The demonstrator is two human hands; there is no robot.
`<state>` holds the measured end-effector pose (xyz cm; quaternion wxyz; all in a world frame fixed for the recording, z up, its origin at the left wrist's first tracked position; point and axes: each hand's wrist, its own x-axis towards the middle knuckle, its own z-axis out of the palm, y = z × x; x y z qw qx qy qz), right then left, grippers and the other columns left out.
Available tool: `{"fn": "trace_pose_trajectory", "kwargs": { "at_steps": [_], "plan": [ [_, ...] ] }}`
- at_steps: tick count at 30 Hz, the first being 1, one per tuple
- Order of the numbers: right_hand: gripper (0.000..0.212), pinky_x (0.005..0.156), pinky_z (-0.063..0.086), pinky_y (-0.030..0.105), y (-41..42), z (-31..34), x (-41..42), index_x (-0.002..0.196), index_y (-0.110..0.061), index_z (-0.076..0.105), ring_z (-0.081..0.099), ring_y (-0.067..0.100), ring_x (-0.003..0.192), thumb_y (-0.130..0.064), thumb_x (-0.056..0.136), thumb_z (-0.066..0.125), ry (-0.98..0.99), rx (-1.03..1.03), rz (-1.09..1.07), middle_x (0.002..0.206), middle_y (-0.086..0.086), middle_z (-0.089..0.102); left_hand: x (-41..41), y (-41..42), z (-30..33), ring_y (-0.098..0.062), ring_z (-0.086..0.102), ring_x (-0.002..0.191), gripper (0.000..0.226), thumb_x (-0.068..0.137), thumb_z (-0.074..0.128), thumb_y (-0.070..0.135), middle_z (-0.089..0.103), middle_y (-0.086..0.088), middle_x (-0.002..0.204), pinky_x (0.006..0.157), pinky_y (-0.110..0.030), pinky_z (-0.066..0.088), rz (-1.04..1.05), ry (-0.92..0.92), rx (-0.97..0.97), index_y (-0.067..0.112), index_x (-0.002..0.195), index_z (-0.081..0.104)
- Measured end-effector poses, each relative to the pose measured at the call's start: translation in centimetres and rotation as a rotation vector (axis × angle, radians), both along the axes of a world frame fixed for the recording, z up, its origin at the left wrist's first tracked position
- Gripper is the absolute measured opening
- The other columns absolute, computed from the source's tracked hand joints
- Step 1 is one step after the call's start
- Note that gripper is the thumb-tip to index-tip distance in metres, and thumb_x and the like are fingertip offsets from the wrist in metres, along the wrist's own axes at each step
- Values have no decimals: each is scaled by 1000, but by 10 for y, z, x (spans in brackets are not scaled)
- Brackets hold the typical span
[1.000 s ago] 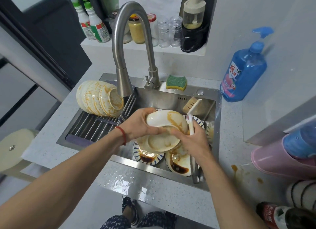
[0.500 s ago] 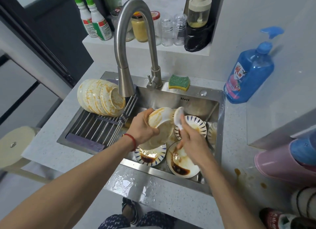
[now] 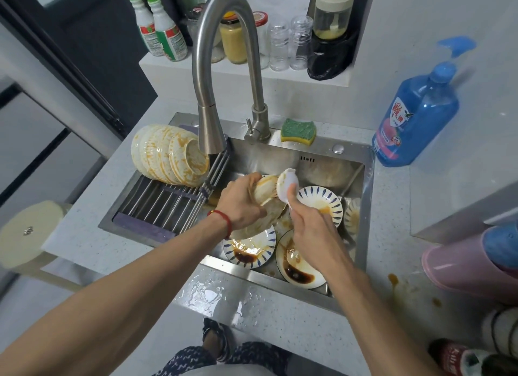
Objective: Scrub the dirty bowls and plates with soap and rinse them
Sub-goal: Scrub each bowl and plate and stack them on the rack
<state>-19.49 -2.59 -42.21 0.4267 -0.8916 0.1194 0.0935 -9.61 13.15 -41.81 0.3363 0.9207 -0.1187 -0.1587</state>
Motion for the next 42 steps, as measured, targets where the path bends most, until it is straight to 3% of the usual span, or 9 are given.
{"fn": "trace_pose_trajectory", "kwargs": {
  "at_steps": [2,6,10,17,21,23,29,36,42],
  "plan": [
    [62,63,49,46,15,7,-14,160,-44,16,53,23,71,-16,110,40,-22,25,75,77,8,60,2,0,2,-20,64,96,50,67,88,4,68,8,97,94,-38,54,-7,-7,-12,36,94,61],
    [63,61,45,43,-2,2,4,161,-37,20,55,19,69,-12,108,42,24,-38,-57,73,-2,54,2,-2,1,-20,62,102,55,69,87,2,70,0,111,96,-36,52,-28,12,33,24,114,66],
    [61,68,52,47,17,7,-13,159,-41,23,61,26,79,-15,108,43,-48,-6,64,80,2,61,4,0,1,-21,64,98,51,68,86,4,68,4,100,92,-38,54,-28,-3,9,34,99,59],
    [55,82,51,55,24,13,-14,158,-44,24,60,31,92,-23,109,40,-68,-10,98,91,7,65,1,2,-4,-23,67,106,72,61,85,7,73,0,112,100,-44,55,30,48,-35,22,128,65],
    [52,73,47,57,0,-4,6,158,-39,32,58,25,89,-23,109,41,5,-9,-79,94,5,62,0,6,-4,-24,67,99,57,64,86,-1,72,-2,108,89,-40,58,13,65,-44,20,114,68],
    [51,68,40,39,7,-2,1,156,-42,34,49,20,84,-24,109,42,-22,83,-24,87,-1,57,-1,8,-4,-21,68,95,56,60,85,-2,73,2,102,87,-41,60,58,74,-81,22,109,70],
    [50,56,37,32,-11,-7,11,155,-37,40,48,15,65,-19,108,39,74,69,-107,77,0,54,-5,16,-2,-14,66,88,50,56,82,-6,72,5,90,71,-29,57,128,74,-176,28,90,70],
    [50,70,48,43,-8,2,9,158,-34,35,57,24,88,-23,109,38,102,-11,-73,95,3,59,-8,19,0,-3,60,77,52,59,81,-12,66,13,80,62,-16,45,105,60,-155,34,79,64],
    [50,78,49,46,15,15,-3,157,-42,29,58,31,96,-29,109,37,-13,-57,55,101,6,62,-8,16,-2,-19,70,97,51,51,83,9,75,7,93,89,-43,60,114,70,-134,27,98,75]
  ]
}}
